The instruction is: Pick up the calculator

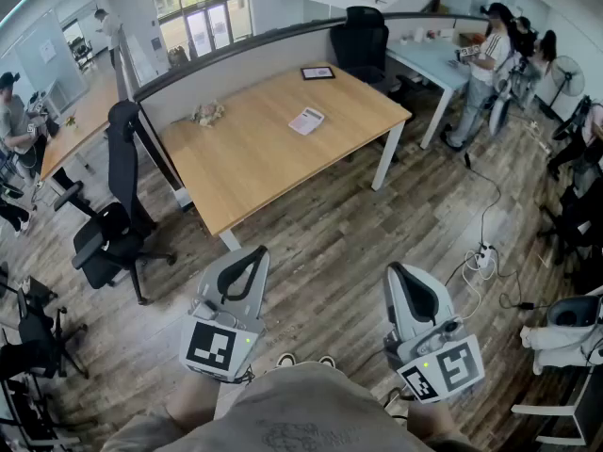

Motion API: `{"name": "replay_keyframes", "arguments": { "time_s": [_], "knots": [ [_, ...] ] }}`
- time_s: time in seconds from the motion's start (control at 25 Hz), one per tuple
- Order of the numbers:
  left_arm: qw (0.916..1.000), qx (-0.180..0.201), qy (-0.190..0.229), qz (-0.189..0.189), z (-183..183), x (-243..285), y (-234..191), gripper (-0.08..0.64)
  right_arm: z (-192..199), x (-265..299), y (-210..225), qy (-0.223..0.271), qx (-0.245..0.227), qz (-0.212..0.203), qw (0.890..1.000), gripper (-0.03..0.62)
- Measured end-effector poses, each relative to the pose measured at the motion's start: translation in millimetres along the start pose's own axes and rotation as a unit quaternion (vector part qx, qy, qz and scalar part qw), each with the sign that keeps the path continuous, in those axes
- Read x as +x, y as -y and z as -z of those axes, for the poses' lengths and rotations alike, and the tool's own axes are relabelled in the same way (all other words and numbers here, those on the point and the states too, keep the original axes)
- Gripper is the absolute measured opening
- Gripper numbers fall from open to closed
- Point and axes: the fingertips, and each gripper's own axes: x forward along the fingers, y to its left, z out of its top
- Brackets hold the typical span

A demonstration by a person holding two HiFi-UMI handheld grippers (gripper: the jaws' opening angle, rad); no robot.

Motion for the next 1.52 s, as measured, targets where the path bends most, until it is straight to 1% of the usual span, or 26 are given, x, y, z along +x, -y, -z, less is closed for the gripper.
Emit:
{"name": "replay_keyframes", "arguments": {
  "time_s": [0.32, 0.44, 0.64, 0.72, 0.8, 0.84, 0.92, 0.96, 1.04, 1.2, 1.52],
  "knots": [
    [1.0, 0.003, -0.005, -0.004, -6, 2, 23, 0.002, 2, -18, 14, 0.002, 0.011, -0.008, 1.0, 0.009],
    [1.0, 0.005, -0.001, -0.007, -8, 3, 36, 0.002, 7, -28, 23, -0.001, 0.008, -0.009, 1.0, 0.011],
    [0.9998, 0.002, -0.007, -0.016, -3, -5, 59, 0.002, 15, -49, 32, -0.005, 0.002, -0.012, 1.0, 0.009],
    [0.9998, 0.001, -0.009, -0.019, -1, -6, 66, 0.002, 18, -56, 34, -0.005, 0.01, -0.017, 1.0, 0.011],
    [0.9997, -0.001, -0.012, -0.019, 0, -5, 72, 0.002, 20, -62, 39, -0.001, 0.03, -0.015, 0.999, 0.012],
    [0.9997, -0.001, -0.013, -0.019, 0, -4, 75, 0.002, 20, -64, 43, 0.002, 0.04, -0.01, 0.999, 0.021],
    [0.9998, -0.002, -0.012, -0.018, 1, -2, 79, 0.002, 22, -67, 54, 0.004, 0.051, 0.006, 0.999, 0.199],
    [0.9998, -0.004, -0.012, -0.018, 2, 0, 79, 0.002, 23, -68, 60, 0.005, 0.052, 0.014, 0.999, 0.215],
    [0.9998, -0.006, -0.012, -0.018, 3, 3, 80, 0.002, 23, -69, 67, 0.007, 0.054, 0.023, 0.998, 0.215],
    [0.9998, 0.0, -0.012, -0.013, 3, 16, 77, 0.002, 26, -63, 72, 0.004, 0.056, 0.021, 0.998, 0.215],
    [0.9999, -0.003, -0.008, -0.013, 6, 52, 50, 0.002, 33, -21, 91, -0.007, 0.054, 0.012, 0.998, 0.215]
  ]
}}
